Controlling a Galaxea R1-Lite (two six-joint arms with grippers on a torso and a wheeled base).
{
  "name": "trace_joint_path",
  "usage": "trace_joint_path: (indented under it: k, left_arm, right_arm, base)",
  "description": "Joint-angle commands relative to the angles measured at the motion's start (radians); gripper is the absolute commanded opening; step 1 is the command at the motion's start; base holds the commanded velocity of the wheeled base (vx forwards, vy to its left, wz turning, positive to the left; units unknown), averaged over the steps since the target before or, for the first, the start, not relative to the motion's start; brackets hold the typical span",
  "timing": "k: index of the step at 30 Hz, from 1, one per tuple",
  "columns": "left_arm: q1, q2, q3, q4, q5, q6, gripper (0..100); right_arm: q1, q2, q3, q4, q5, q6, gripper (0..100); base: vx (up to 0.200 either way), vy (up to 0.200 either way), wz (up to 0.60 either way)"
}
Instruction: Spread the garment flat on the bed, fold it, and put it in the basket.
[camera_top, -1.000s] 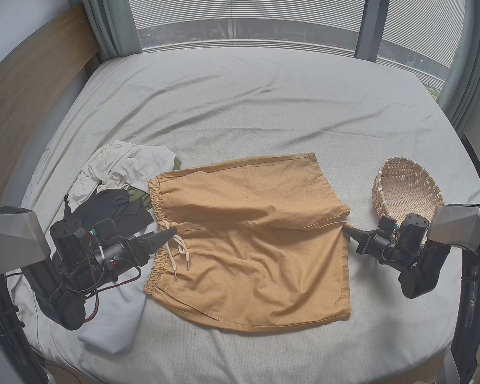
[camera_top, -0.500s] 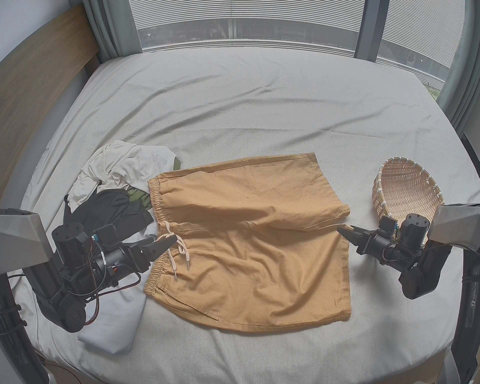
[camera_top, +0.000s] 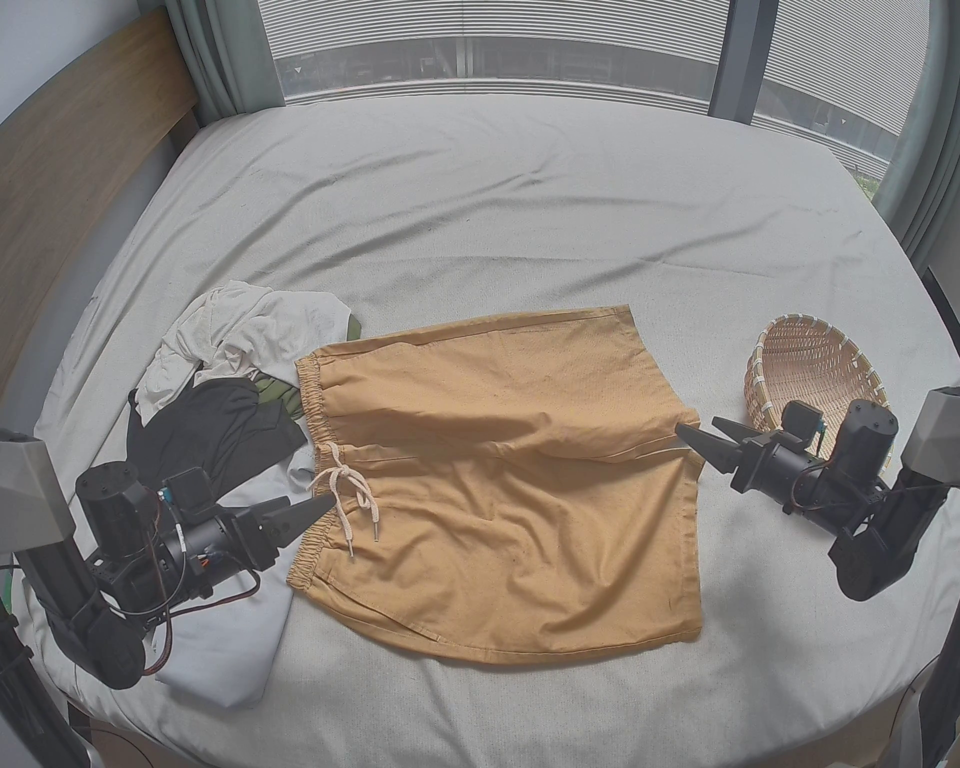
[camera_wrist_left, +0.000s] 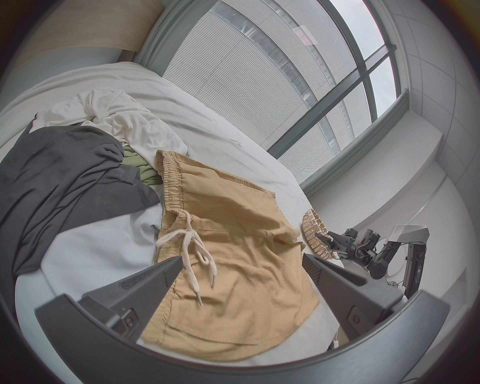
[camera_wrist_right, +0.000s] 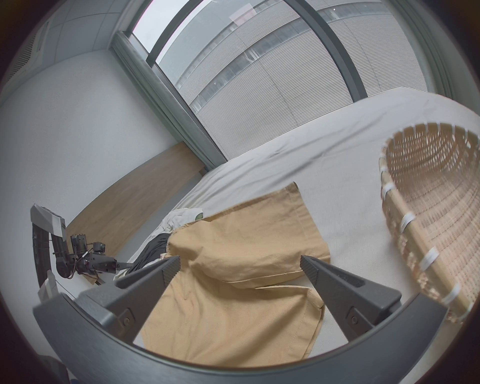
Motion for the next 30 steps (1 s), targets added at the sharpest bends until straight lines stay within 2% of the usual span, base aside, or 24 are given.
trace_joint_path:
  k: [1,8,14,30]
  left_arm:
    - [-0.003,-0.046,0.072,-0.001,0.004,0.005,100]
    - [0.025,-0.006,0.104,0.003,0.009,0.003,100]
    - [0.069,0.101,0.107,0.001,0.010,0.011,100]
    - [0.075,0.218,0.093,-0.001,0.010,0.011,100]
  right_arm:
    - [0.023,-0.131,0.103,0.000,-0.001,-0.004,100]
    - [0.046,-0.173,0.154,0.000,-0.001,-0.007,100]
    - [0.075,-0.171,0.155,0.001,-0.002,-0.007,100]
    - [0.074,-0.165,0.157,0.001,-0.002,-0.005,100]
  base:
    - [0.000,0.000,0.00]
    - [0.000,0.000,0.00]
    - [0.000,0.000,0.00]
    - [0.000,0.000,0.00]
